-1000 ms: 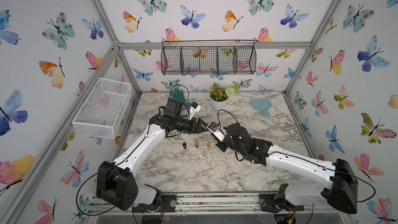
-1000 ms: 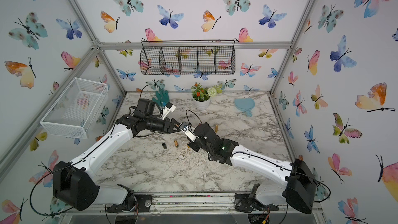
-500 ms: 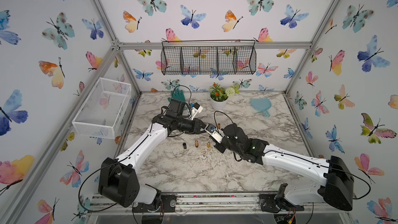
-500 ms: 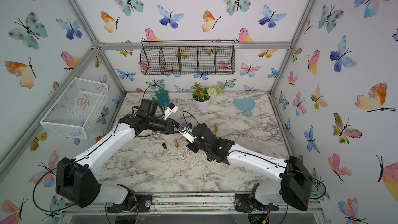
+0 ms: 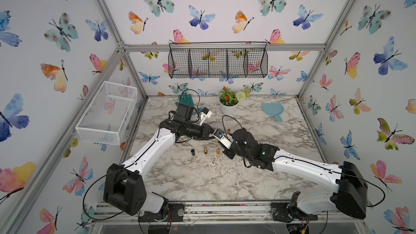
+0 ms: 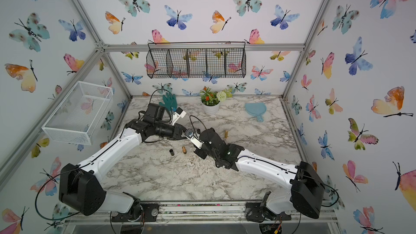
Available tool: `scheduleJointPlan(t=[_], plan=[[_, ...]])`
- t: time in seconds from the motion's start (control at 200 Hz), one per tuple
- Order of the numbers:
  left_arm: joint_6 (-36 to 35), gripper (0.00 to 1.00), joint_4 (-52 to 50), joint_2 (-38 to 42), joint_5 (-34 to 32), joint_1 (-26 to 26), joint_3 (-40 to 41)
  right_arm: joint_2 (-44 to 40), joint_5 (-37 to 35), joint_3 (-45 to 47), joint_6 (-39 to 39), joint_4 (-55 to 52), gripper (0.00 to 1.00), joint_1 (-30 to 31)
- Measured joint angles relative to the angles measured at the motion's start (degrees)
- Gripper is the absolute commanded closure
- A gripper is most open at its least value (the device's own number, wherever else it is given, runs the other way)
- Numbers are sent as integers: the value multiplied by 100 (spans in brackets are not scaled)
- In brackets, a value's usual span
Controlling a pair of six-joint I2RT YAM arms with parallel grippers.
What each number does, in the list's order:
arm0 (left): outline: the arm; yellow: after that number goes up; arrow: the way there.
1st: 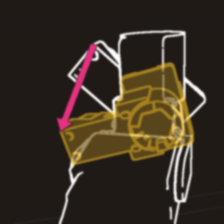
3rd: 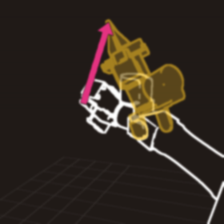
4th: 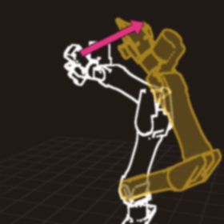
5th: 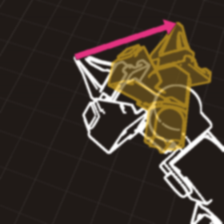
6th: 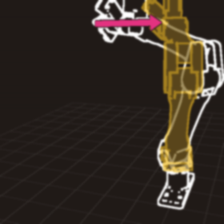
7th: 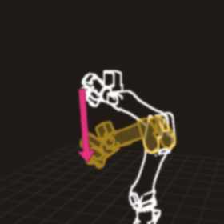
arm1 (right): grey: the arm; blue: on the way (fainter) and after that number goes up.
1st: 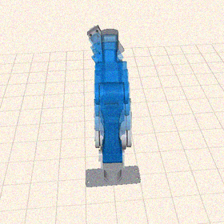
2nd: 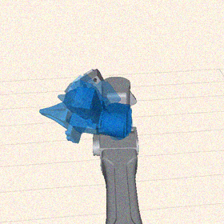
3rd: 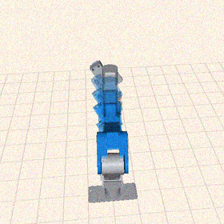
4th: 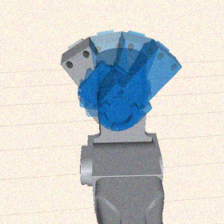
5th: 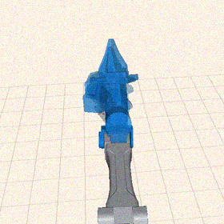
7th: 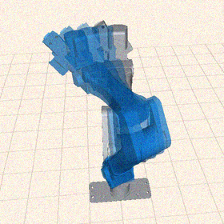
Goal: Open the lipstick cap
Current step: Place the lipstick at the center of the board.
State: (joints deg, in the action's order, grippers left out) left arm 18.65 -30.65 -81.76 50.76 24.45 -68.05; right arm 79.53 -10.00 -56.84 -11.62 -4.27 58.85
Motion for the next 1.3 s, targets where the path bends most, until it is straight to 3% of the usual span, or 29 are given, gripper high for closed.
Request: scheduleJointPlan(t=[0.215, 0.375, 0.516, 0.711, 0.871, 1.086, 1.296], plan=[[-37, 89, -7, -17, -17, 0, 0, 20, -4, -11, -2, -42, 94, 0], [-39, 90, -15, -17, -22, 7, -4, 20, -42, -11, 0, -39, 64, 0], [-42, 90, -92, -17, -208, 44, -151, 15, -184, -17, -13, -52, 58, 0], [-55, 87, -192, -17, -1421, 205, -468, -474, -527, -15, -15, -258, 56, 0], [-125, 84, -74, -212, -2771, 953, -549, -1392, -885, -11, 2, -435, 54, 0], [-278, 84, 48, -1360, -4203, 1974, -695, -2367, -1429, 199, 48, -498, 52, 0], [-363, 83, 157, -2166, -5036, 2487, -752, -2319, -1635, 343, 201, -835, 51, 0]])
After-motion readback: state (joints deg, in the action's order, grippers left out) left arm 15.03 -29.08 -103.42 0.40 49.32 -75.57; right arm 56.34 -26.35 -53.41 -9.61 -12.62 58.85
